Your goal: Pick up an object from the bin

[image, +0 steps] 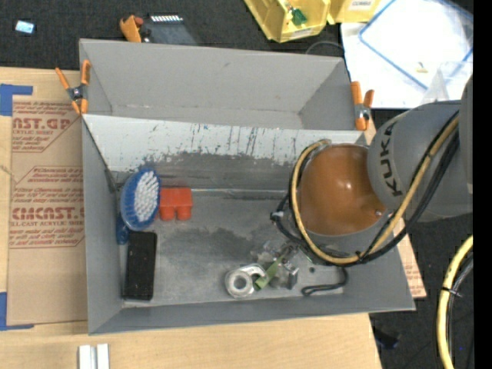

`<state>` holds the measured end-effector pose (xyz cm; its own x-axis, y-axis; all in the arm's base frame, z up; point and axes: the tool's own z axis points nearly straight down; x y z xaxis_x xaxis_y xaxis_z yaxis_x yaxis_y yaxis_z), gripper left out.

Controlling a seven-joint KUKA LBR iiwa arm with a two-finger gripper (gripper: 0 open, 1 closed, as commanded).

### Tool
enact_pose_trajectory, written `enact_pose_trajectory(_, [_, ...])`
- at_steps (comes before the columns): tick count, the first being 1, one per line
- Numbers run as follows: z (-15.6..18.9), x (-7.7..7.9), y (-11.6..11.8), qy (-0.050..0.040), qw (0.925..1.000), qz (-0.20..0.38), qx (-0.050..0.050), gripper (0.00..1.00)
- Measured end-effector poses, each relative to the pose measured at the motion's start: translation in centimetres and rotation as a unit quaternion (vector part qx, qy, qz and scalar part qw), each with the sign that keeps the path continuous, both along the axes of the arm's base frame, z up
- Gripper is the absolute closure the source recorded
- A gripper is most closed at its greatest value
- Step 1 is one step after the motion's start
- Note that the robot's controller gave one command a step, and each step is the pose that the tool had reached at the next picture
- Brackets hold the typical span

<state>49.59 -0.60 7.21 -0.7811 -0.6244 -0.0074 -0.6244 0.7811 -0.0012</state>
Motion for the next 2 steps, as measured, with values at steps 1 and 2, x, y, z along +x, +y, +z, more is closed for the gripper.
enact_pose_trajectory(1, [1.7, -0.1, 0.1, 0.0010, 1.0000, 0.000, 0.000, 1.00])
enact_pose_trajectory(2, [3.3, -0.1, 0.1, 0.0007, 1.0000, 0.000, 0.000, 1.00])
